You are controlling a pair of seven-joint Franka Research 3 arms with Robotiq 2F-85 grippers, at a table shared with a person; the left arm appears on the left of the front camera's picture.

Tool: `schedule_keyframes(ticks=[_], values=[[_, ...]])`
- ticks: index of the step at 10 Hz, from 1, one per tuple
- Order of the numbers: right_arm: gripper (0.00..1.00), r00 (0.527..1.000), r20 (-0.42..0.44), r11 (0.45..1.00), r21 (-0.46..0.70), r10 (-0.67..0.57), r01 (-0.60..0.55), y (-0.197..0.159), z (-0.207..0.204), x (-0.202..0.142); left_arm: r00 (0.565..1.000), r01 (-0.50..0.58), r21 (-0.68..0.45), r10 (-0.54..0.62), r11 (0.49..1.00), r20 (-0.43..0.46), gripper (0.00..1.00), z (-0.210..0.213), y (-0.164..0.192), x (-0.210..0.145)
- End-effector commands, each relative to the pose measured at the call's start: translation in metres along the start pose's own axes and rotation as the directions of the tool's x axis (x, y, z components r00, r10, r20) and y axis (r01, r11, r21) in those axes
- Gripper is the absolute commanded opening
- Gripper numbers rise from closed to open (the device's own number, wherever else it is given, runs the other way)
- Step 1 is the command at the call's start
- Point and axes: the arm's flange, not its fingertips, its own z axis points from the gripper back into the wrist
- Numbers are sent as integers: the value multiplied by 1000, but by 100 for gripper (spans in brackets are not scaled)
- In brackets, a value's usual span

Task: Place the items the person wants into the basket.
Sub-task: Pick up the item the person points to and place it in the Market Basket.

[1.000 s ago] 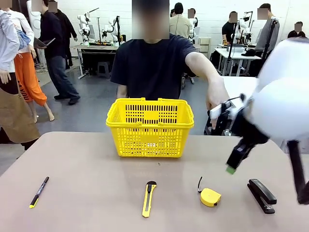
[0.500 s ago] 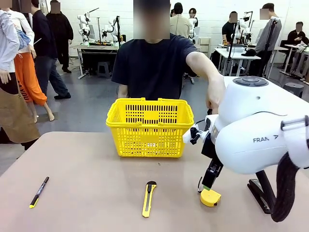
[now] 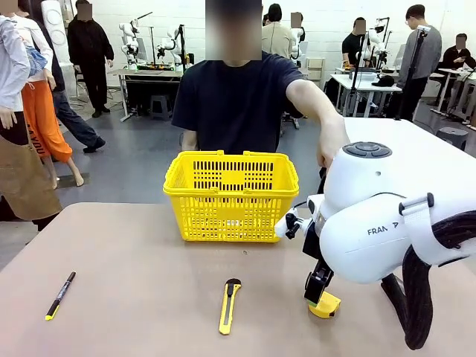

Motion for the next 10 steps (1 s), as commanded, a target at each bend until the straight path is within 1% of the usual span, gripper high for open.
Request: schedule_keyframes(ticks=[1, 3, 6, 10], values=[[100, 999, -34, 1000, 2, -13, 13, 9, -18, -19, 1000, 26, -7, -26, 1000, 15, 100, 1, 1, 0], [100, 999, -51, 1000, 17, -4, 5, 11, -27, -22, 1000, 26, -7, -26, 1000, 15, 100, 1, 1, 0], [100, 999, -50, 999, 25, 22, -21, 10, -38, -23, 1000, 26, -7, -26, 1000, 15, 100, 1, 1, 0], [100, 995, -103, 999, 36, 4, 0, -6, -56, -21, 1000, 26, -7, -26, 1000, 15, 100, 1, 1, 0]])
